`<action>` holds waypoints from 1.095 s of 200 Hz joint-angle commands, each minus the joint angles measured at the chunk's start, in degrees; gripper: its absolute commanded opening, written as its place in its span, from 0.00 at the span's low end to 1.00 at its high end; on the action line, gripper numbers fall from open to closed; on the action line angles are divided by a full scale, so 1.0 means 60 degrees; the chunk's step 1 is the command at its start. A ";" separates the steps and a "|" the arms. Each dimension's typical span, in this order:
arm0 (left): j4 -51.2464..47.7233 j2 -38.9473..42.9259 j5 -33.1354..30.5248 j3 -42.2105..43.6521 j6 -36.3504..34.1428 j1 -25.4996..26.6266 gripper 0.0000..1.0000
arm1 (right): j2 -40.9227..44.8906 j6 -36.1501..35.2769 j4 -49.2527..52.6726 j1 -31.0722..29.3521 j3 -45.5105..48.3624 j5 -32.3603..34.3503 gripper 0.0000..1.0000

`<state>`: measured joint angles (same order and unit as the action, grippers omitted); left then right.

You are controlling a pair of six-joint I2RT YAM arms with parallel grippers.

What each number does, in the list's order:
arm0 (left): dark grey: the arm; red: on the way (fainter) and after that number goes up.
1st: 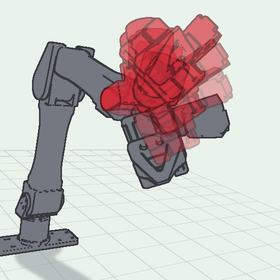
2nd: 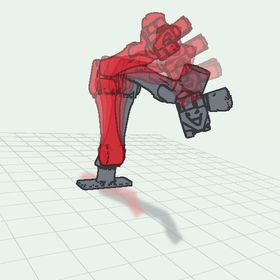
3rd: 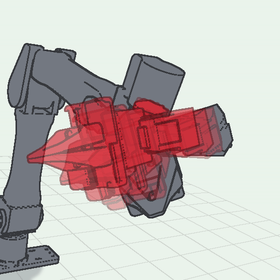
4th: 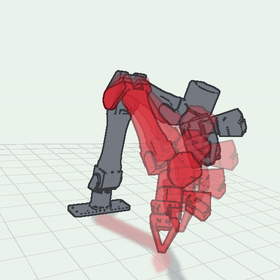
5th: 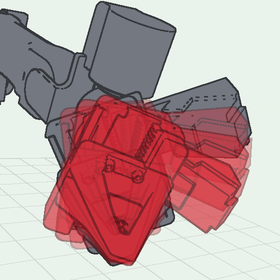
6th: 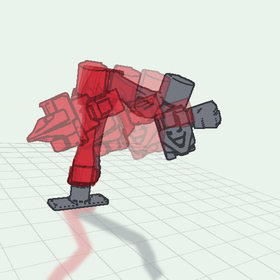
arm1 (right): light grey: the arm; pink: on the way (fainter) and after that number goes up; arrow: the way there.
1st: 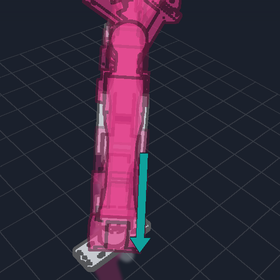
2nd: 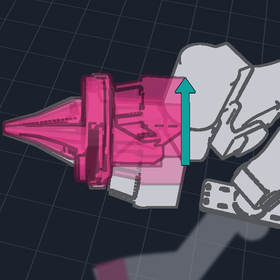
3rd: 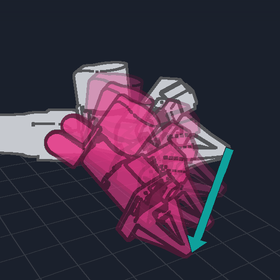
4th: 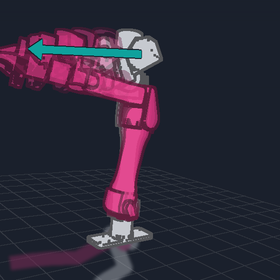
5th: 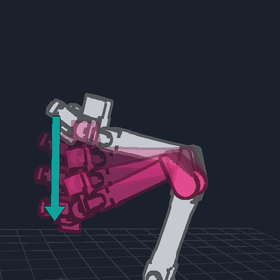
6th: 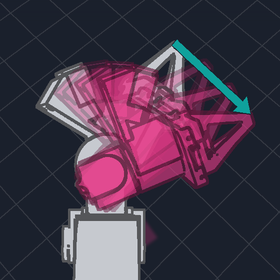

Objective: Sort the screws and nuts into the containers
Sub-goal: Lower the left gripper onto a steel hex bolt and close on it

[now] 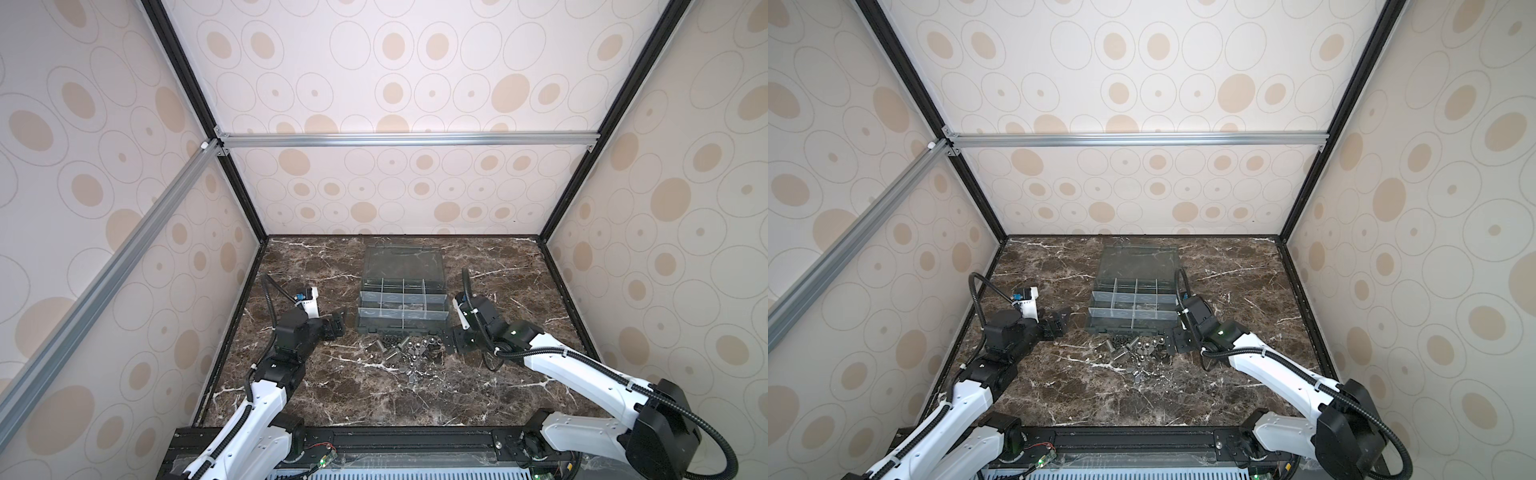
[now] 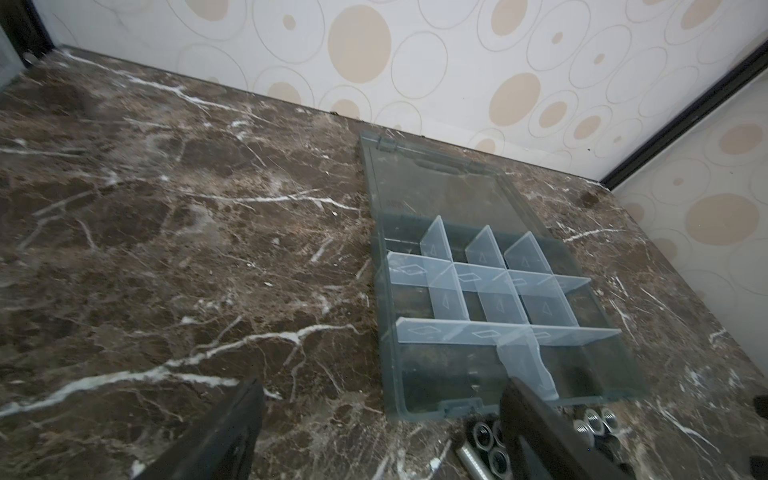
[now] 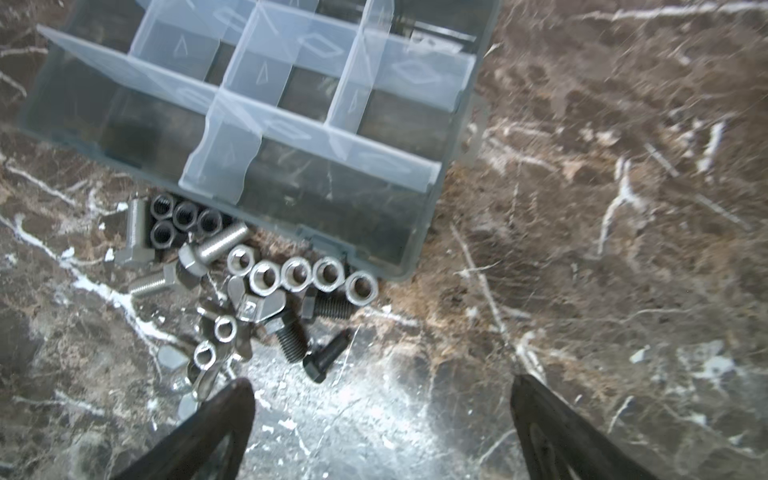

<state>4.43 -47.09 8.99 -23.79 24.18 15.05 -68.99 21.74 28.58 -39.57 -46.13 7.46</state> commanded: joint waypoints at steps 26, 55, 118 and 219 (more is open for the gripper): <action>-0.0437 -0.0488 0.0112 0.0125 0.0789 0.1316 0.83 | -0.0045 0.1243 0.0467 -0.0652 -0.0255 0.0183 1.00; -0.0378 -0.0849 0.0082 0.0221 0.1353 0.1924 0.77 | 0.0129 0.1303 0.0320 -0.0769 -0.0136 0.0469 1.00; -0.0473 -0.2178 -0.0646 0.0069 0.2009 0.3052 0.72 | 0.0223 0.1846 0.0507 -0.0773 -0.0022 0.0893 1.00; -0.1198 -0.5551 -0.1715 -0.2061 0.2333 0.4549 0.63 | 0.0127 0.2376 0.0719 -0.0789 -0.0068 0.0780 1.00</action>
<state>0.25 -78.65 2.04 -32.88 36.42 40.95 -68.42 34.04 31.38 -43.81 -46.17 11.86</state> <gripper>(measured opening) 0.640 0.996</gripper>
